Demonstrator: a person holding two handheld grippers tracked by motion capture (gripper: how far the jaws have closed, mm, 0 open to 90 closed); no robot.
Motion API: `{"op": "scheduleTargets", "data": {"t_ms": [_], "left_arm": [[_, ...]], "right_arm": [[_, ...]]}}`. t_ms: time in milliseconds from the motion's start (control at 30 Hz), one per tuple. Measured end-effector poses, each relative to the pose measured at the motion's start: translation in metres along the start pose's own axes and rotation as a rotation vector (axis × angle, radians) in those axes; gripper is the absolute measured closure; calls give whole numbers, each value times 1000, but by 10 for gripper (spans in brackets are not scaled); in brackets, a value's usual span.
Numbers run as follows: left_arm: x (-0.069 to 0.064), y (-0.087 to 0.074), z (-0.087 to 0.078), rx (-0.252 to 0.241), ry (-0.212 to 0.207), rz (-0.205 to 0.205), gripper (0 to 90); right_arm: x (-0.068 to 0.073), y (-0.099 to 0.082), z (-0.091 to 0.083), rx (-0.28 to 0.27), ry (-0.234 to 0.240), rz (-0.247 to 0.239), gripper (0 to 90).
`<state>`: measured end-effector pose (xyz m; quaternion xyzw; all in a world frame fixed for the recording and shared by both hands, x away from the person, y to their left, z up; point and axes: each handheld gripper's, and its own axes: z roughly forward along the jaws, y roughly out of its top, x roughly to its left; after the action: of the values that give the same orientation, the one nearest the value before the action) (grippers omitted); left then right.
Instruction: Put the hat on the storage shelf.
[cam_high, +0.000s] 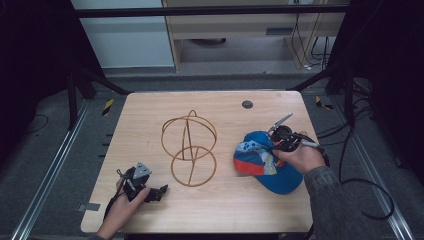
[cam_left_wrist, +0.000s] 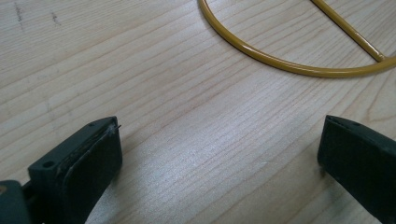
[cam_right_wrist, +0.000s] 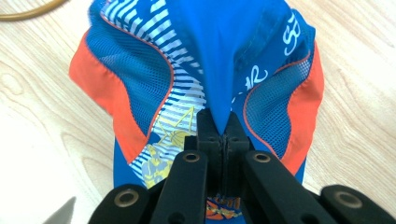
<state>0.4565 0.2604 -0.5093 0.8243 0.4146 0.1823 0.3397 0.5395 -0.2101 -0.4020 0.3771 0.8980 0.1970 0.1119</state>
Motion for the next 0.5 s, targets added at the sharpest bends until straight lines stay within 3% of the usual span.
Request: {"op": "scheduleTargets", "data": {"t_ms": [200, 333, 433, 500], "left_arm": [[0, 0, 0, 0, -1, 0, 0], [0, 0, 0, 0, 0, 0, 0], [0, 0, 0, 0, -1, 0, 0], [0, 0, 0, 0, -1, 0, 0]], "right_arm": [[1, 3, -18, -42, 6, -21, 896], [0, 7, -34, -71, 11, -27, 896], [1, 13, -56, -116, 15, -36, 896], [1, 14, -60, -124, 15, -40, 896]]}}
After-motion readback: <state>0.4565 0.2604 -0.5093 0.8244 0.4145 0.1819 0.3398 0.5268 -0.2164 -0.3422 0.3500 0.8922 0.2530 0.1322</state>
